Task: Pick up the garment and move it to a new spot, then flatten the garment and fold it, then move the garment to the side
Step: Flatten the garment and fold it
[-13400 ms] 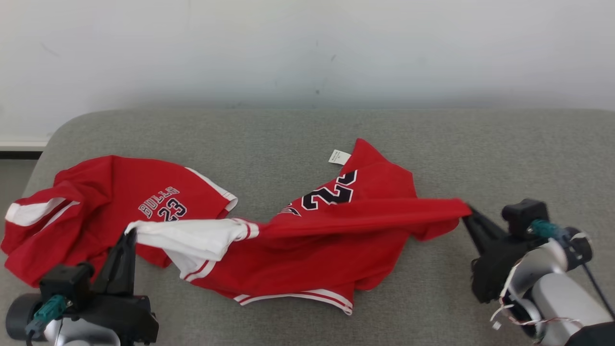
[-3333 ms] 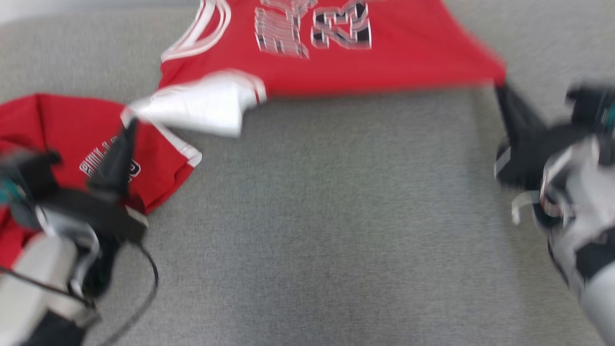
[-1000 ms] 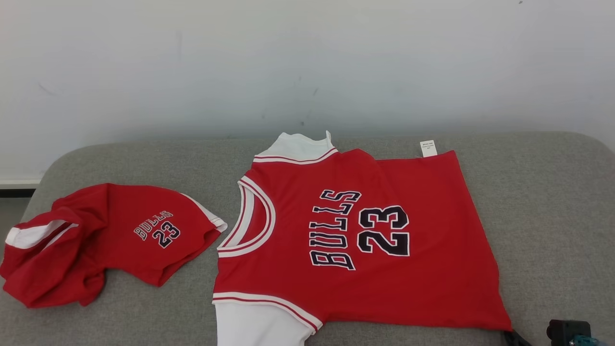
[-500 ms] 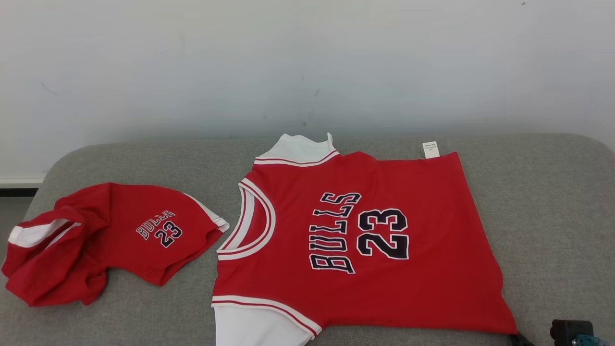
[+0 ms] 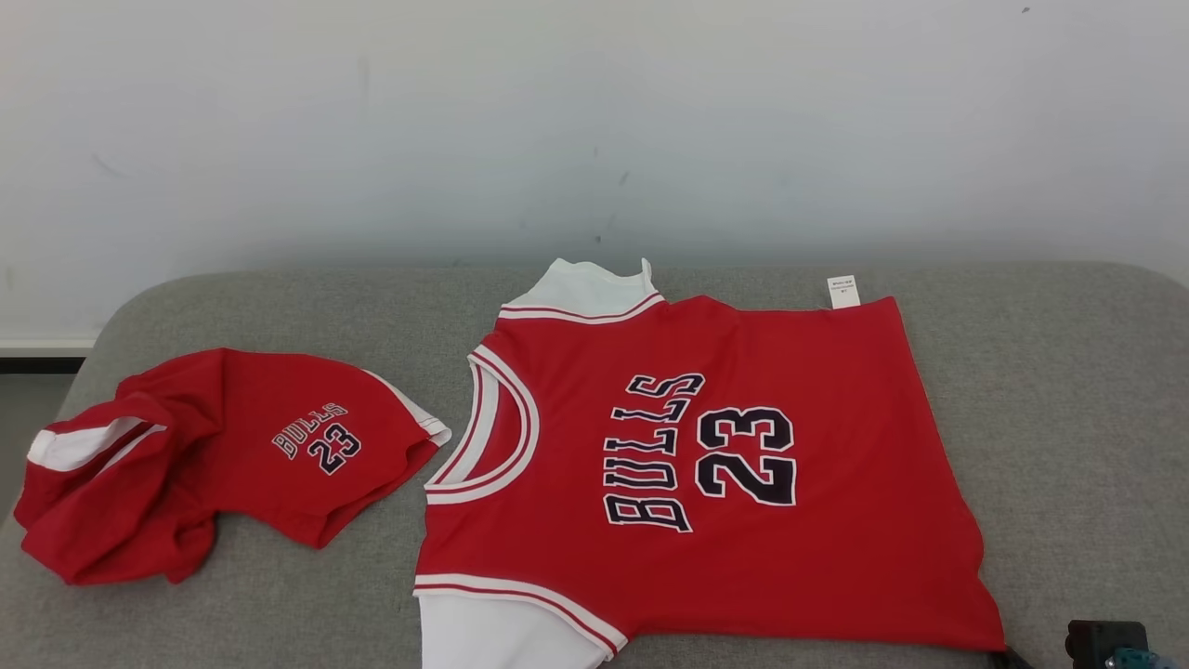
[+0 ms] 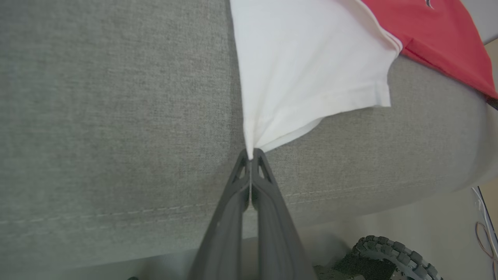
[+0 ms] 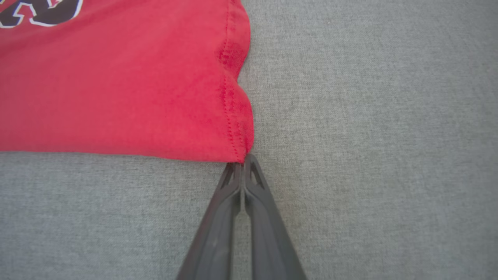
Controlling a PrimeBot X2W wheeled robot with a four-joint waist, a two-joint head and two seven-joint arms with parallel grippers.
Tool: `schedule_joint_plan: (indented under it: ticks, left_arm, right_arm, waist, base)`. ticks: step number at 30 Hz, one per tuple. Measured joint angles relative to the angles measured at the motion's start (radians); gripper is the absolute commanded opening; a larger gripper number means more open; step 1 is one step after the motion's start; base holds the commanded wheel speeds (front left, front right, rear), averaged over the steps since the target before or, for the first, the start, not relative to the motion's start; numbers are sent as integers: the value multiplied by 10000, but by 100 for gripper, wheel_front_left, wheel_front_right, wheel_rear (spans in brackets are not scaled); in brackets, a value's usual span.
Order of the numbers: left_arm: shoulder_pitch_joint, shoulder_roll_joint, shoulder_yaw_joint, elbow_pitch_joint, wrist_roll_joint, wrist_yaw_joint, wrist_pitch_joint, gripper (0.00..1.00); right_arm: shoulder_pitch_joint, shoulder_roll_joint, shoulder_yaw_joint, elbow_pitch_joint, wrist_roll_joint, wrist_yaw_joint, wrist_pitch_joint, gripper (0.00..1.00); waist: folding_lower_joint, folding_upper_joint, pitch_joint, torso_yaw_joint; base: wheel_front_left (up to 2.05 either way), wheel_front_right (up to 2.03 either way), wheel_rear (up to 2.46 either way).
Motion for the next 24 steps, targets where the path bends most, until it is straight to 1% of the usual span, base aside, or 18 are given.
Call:
schedule_joint_plan:
  ticks: [2,3,4,5,6,7,8,9,10,19,23,24]
  left_arm:
    - [-2,-36,13,8,-12,-6,-2,0]
    - [-6,-56,19,13,-12,-4,-2,0]
    - [-10,-67,21,23,-12,-4,-2,16]
    - [-10,-79,36,35,-13,-2,-4,37]
    - [-10,-84,56,44,-25,-2,-6,48]
    - [-11,-86,71,56,-29,0,-8,83]
    - [-12,-86,77,73,-38,0,-25,100]
    - [-12,-88,81,90,-40,0,-38,100]
    - [-13,-90,84,107,-40,2,-46,100]
    - [-12,-92,144,226,-67,10,-65,100]
    - [-1,-38,284,213,-67,115,-242,100]
    - [15,69,431,186,-67,201,-366,100]
  right_arm:
    - [-1,10,2,13,0,0,2,0]
    - [-1,10,2,15,0,0,-2,6]
    - [-1,10,2,13,0,0,-8,22]
    - [-1,13,2,13,0,0,-8,39]
    - [-2,17,2,12,0,0,-10,44]
    - [-2,21,6,8,0,0,-10,65]
    - [-2,23,8,6,-2,0,-10,91]
    - [-2,21,8,6,0,0,-12,98]
    - [-3,21,6,6,0,0,-13,100]
    - [-3,17,-4,-58,-2,0,-75,100]
    - [13,-25,-157,-188,21,0,-203,100]
    - [58,-31,-251,-347,107,6,-291,100]
  waist:
    - [0,0,12,15]
    - [0,0,18,20]
    - [0,0,24,25]
    - [0,0,29,29]
    - [0,0,35,30]
    - [0,0,40,30]
    - [0,0,45,30]
    - [0,0,50,28]
    - [0,0,54,25]
    - [0,0,84,11]
    - [0,0,86,13]
    - [0,0,83,14]
  base:
    - [0,0,0]
    - [0,0,0]
    - [0,0,0]
    - [0,0,0]
    - [0,0,0]
    - [0,0,0]
    - [0,0,0]
    - [0,0,0]
    - [0,0,0]
    - [0,0,0]
    - [0,0,0]
    - [0,0,0]
